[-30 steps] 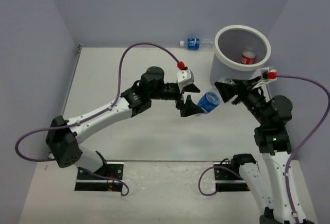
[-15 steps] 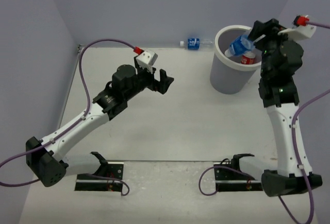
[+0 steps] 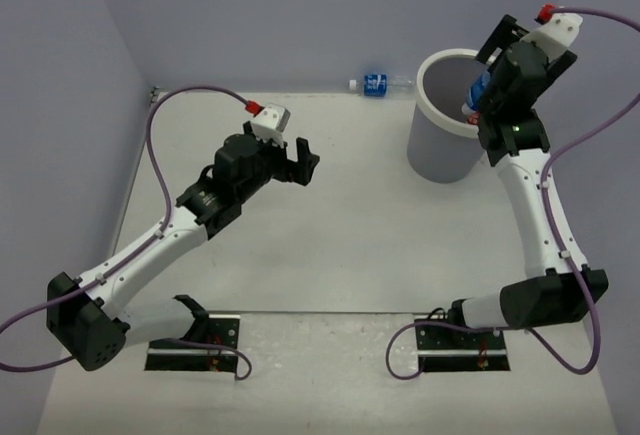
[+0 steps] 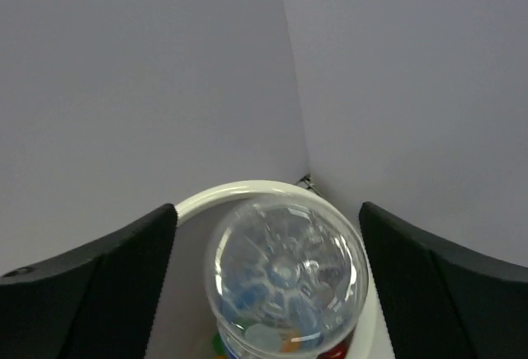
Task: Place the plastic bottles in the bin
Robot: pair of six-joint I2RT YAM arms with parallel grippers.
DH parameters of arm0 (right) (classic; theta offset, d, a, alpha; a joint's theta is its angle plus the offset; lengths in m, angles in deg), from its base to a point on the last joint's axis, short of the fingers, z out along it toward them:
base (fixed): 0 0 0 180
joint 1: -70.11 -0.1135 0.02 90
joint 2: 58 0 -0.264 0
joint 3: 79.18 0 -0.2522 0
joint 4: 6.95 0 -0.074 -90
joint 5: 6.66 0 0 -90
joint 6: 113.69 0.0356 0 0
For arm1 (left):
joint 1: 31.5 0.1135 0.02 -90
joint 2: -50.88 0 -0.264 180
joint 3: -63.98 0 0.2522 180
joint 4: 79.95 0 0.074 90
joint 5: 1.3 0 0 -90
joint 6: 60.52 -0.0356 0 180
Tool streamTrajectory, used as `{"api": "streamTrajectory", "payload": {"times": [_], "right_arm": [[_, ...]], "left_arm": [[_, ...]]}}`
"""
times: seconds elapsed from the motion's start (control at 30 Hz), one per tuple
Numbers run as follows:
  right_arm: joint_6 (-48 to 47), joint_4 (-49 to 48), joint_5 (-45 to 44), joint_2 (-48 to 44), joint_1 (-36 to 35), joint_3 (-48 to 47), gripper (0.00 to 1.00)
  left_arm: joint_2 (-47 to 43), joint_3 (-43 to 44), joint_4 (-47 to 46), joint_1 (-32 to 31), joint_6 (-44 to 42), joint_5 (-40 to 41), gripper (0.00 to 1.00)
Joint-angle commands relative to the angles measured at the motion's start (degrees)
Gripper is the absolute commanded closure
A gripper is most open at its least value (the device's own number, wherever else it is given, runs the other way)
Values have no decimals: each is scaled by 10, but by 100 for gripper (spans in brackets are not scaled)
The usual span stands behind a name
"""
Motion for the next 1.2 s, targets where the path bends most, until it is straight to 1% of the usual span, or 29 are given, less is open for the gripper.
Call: {"api": "streamTrajectory", "payload": {"times": [0.0,0.07,0.17,0.2,0.27,0.33,0.37,0.43,0.53,0.57,0.67,0.7,0.73,0.8,0.93,1.07,1.17], "right_arm": [[19,47,12,-35,-2,-37,1],[25,77,41,-27,-3,-61,1],[19,114,60,-8,-8,-99,1],[10,121,68,-3,-11,-106,1],[-15,124,114,7,-23,-121,1],[-36,137,129,18,-39,-136,1],[-59,161,137,39,-62,-161,1],[-90,193,124,92,-106,-197,1],[-131,221,103,157,-152,-246,1],[-133,222,106,164,-163,-252,1],[-174,195,123,237,-197,-267,1],[-177,191,130,286,-207,-293,1],[-176,191,143,287,-207,-294,1],[-177,193,165,385,-210,-366,1],[-243,149,157,539,-209,-472,1],[-291,32,121,626,-208,-486,1],[-283,-40,147,636,-197,-458,1]], "left_arm": [[-18,0,3,5,12,25,0],[-22,-2,2,6,11,30,0],[-25,-4,3,6,9,36,0],[-26,-4,5,6,9,37,0],[-26,-8,5,8,10,44,0],[-26,-10,5,10,7,49,0],[-27,-24,0,14,5,56,0],[-29,-36,-6,31,11,59,0],[-31,-56,-15,71,34,21,0],[-32,-63,-20,82,35,13,0],[-35,-84,-31,124,46,-14,0],[-36,-90,-36,137,51,-28,0],[-36,-92,-37,146,52,-29,0],[-33,-90,-39,165,54,-41,0],[-30,-85,-39,181,54,-47,0],[-21,-95,-89,187,43,-54,0],[2,-84,-100,195,43,-72,0]]}}
